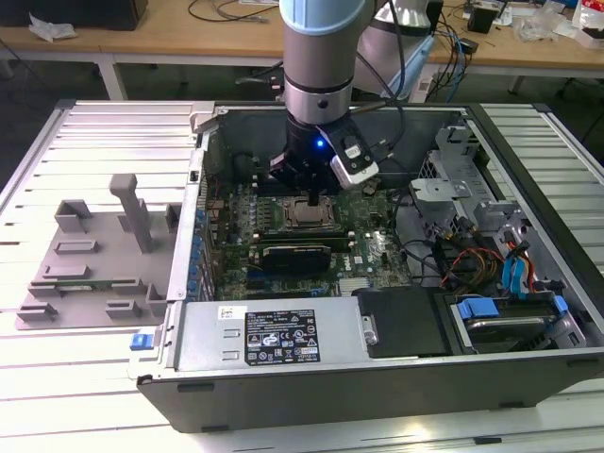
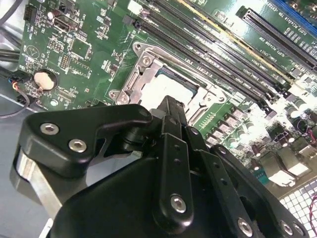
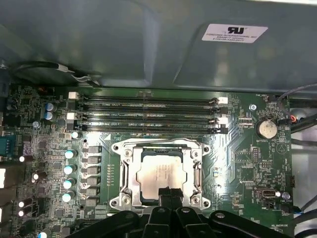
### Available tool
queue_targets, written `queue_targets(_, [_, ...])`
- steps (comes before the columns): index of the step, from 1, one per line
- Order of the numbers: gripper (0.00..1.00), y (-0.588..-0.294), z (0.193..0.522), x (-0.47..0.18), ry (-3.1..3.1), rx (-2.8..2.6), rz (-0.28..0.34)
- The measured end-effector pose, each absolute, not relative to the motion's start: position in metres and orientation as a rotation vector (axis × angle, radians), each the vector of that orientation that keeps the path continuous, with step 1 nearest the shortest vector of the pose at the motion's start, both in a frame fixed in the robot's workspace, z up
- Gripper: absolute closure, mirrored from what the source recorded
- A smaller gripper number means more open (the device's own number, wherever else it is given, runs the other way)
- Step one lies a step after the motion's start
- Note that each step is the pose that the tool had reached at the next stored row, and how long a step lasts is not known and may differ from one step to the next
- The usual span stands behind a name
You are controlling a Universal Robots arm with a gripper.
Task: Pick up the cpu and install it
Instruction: 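Install the second cpu locking lever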
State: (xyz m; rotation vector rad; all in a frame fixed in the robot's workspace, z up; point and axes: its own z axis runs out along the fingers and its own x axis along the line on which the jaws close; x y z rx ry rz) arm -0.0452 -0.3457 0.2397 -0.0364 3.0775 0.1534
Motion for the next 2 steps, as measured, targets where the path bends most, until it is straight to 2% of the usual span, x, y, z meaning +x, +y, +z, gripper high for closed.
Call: queue_targets(2, [0.89,-0.3457,0.2397,-0.0452,3.078,-0.036,0.153])
